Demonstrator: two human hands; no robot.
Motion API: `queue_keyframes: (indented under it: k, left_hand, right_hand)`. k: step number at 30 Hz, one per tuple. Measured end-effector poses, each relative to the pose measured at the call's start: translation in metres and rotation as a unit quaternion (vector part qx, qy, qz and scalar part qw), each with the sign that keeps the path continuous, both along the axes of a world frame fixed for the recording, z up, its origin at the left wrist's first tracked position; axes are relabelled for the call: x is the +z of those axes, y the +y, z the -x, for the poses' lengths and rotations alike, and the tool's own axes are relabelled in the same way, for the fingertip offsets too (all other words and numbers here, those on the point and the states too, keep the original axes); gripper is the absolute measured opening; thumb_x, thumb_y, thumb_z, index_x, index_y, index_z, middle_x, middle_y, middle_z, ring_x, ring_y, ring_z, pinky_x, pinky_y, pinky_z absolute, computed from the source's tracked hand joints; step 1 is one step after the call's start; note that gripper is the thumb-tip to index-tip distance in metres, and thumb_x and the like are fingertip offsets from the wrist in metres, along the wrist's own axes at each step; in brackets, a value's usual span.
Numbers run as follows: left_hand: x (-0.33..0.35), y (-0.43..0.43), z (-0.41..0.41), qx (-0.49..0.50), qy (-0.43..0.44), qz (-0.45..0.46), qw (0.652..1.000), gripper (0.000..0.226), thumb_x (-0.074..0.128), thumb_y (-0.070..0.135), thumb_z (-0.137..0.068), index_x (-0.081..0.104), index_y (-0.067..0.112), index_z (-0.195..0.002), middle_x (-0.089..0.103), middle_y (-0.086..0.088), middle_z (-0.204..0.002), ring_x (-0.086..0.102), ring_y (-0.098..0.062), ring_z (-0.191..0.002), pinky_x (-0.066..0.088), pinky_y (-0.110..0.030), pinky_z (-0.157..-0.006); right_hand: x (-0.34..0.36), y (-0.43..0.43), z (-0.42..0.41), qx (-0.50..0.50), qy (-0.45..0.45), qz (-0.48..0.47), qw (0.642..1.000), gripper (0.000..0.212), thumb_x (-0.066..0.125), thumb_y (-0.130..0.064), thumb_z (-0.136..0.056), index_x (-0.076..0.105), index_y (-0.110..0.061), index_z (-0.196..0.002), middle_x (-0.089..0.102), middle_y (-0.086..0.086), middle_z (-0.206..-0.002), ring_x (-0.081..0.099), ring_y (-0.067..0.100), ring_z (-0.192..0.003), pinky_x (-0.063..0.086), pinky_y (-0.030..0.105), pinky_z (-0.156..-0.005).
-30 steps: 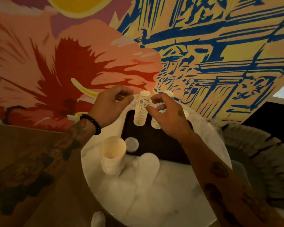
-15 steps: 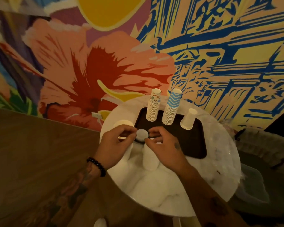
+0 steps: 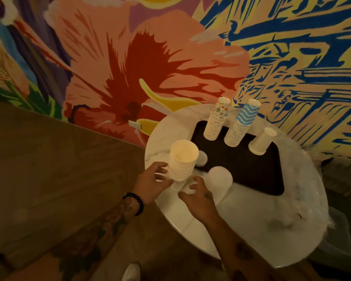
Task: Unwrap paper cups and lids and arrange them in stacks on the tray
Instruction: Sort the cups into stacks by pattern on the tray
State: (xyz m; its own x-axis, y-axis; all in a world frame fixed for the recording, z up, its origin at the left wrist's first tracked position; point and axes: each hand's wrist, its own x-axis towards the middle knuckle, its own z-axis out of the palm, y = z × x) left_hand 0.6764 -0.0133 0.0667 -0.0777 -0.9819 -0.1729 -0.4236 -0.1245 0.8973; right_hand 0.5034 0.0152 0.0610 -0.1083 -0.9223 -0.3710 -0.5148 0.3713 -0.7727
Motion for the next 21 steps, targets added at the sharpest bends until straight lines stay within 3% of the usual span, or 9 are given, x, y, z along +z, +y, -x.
queue_keyframes:
  k: [2, 4, 6, 11, 16, 19, 20, 21]
  left_hand:
    - [-0.004, -0.011, 0.003, -0.025, 0.005, -0.015, 1.0, 0.069, 0.084, 0.025, -0.078, 0.047, 0.025, -0.136, 0.057, 0.006, -0.119, 0.061, -0.013, -0.106, 0.054, -0.031, -0.091]
    - [-0.01, -0.02, 0.005, -0.038, 0.004, -0.017, 0.999, 0.079, 0.086, 0.028, -0.074, 0.042, 0.028, -0.14, 0.053, 0.009, -0.124, 0.057, -0.013, -0.112, 0.052, -0.032, -0.094]
    - [-0.017, -0.031, 0.007, -0.057, 0.006, -0.018, 0.998, 0.084, 0.088, 0.03, -0.072, 0.039, 0.031, -0.139, 0.052, 0.01, -0.128, 0.055, -0.013, -0.116, 0.05, -0.031, -0.095]
    - [-0.023, -0.051, 0.01, -0.095, 0.022, -0.02, 0.995, 0.091, 0.09, 0.029, -0.068, 0.032, 0.038, -0.138, 0.05, 0.014, -0.129, 0.048, -0.01, -0.118, 0.047, -0.033, -0.099]
    - [-0.021, -0.056, 0.007, -0.112, 0.032, 0.007, 0.993, 0.092, 0.093, 0.033, -0.062, 0.034, 0.043, -0.131, 0.056, 0.016, -0.125, 0.054, -0.007, -0.112, 0.047, -0.028, -0.095]
    - [-0.02, -0.058, 0.0, -0.121, 0.023, 0.024, 0.992, 0.088, 0.092, 0.037, -0.062, 0.038, 0.042, -0.132, 0.057, 0.017, -0.125, 0.055, -0.007, -0.113, 0.05, -0.03, -0.097]
    - [-0.019, -0.058, -0.002, -0.119, 0.024, 0.026, 0.992, 0.087, 0.092, 0.038, -0.063, 0.04, 0.04, -0.132, 0.058, 0.016, -0.126, 0.056, -0.008, -0.114, 0.05, -0.03, -0.096]
    - [-0.016, -0.057, -0.004, -0.118, 0.024, 0.028, 0.992, 0.087, 0.091, 0.038, -0.062, 0.042, 0.038, -0.133, 0.059, 0.015, -0.126, 0.056, -0.008, -0.114, 0.05, -0.03, -0.096]
  right_hand:
    - [-0.005, -0.006, -0.007, -0.017, 0.009, 0.0, 1.0, 0.069, 0.072, -0.025, -0.091, 0.033, -0.023, -0.148, 0.053, 0.004, -0.137, 0.056, 0.021, -0.117, 0.047, 0.031, -0.092]
    - [-0.01, -0.013, -0.014, -0.039, 0.019, 0.011, 0.999, 0.072, 0.074, -0.021, -0.09, 0.032, -0.021, -0.148, 0.052, 0.005, -0.141, 0.054, 0.023, -0.123, 0.049, 0.035, -0.099]
    - [-0.017, -0.019, -0.019, -0.04, 0.032, 0.028, 0.998, 0.075, 0.078, -0.018, -0.087, 0.034, -0.018, -0.148, 0.051, 0.005, -0.145, 0.051, 0.024, -0.131, 0.046, 0.038, -0.108]
    - [-0.023, -0.03, -0.029, -0.042, 0.046, 0.04, 0.997, 0.075, 0.078, -0.021, -0.087, 0.035, -0.015, -0.148, 0.053, 0.005, -0.145, 0.052, 0.024, -0.133, 0.044, 0.041, -0.111]
    - [-0.032, -0.037, -0.036, -0.046, 0.049, 0.019, 0.998, 0.068, 0.075, -0.03, -0.089, 0.04, -0.018, -0.145, 0.056, 0.001, -0.142, 0.055, 0.021, -0.129, 0.045, 0.029, -0.107]
    - [-0.029, -0.031, -0.037, -0.03, 0.047, 0.016, 0.998, 0.08, 0.054, -0.069, -0.085, 0.043, -0.017, -0.145, 0.055, -0.007, -0.138, 0.053, 0.009, -0.126, 0.039, 0.012, -0.104]
    - [-0.024, -0.028, -0.037, -0.03, 0.034, 0.021, 0.999, 0.08, 0.054, -0.07, -0.086, 0.043, -0.018, -0.145, 0.055, -0.009, -0.135, 0.053, 0.006, -0.123, 0.039, 0.01, -0.102]
    - [-0.018, -0.024, -0.036, -0.039, 0.022, 0.018, 0.999, 0.071, 0.064, -0.057, -0.088, 0.042, -0.021, -0.145, 0.056, -0.008, -0.134, 0.054, 0.007, -0.12, 0.043, 0.013, -0.101]
